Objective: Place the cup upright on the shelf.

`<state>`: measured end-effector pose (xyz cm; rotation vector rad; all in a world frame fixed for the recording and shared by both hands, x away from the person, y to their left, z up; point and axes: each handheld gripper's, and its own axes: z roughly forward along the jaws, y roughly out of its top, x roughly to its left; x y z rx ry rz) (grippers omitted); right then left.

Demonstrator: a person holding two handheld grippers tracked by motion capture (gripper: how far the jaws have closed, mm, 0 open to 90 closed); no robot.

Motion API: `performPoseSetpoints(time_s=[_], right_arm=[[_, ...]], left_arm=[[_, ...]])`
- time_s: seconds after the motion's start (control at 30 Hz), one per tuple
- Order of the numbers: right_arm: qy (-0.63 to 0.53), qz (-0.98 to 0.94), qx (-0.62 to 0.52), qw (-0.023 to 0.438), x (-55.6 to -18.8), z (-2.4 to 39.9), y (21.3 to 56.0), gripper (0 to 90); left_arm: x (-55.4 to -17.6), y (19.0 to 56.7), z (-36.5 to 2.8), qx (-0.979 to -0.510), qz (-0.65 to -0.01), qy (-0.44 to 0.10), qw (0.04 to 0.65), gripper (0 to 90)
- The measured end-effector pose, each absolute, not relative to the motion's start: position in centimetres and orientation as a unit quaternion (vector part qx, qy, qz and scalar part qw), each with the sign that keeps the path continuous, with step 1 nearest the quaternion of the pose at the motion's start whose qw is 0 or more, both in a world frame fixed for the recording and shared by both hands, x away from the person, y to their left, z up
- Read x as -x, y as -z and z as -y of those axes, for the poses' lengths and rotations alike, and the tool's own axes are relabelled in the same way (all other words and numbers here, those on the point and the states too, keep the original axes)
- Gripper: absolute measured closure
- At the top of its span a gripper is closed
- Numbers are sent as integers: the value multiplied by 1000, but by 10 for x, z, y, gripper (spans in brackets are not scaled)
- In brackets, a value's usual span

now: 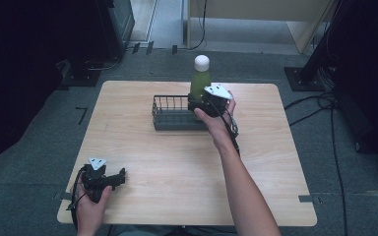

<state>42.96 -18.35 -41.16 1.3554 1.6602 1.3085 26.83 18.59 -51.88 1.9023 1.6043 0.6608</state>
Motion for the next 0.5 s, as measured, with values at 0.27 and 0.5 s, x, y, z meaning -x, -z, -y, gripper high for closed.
performPoseSetpoints(time_s=[0.27, 0.5], right_arm=[[-502, -637, -503, 298, -412, 198, 405, 0], [-503, -642, -495, 299, -396, 209, 408, 0]], left_arm=[[-268, 519, -186, -709, -598, -246, 280, 16], [-268, 519, -186, -709, -598, -246, 280, 16]])
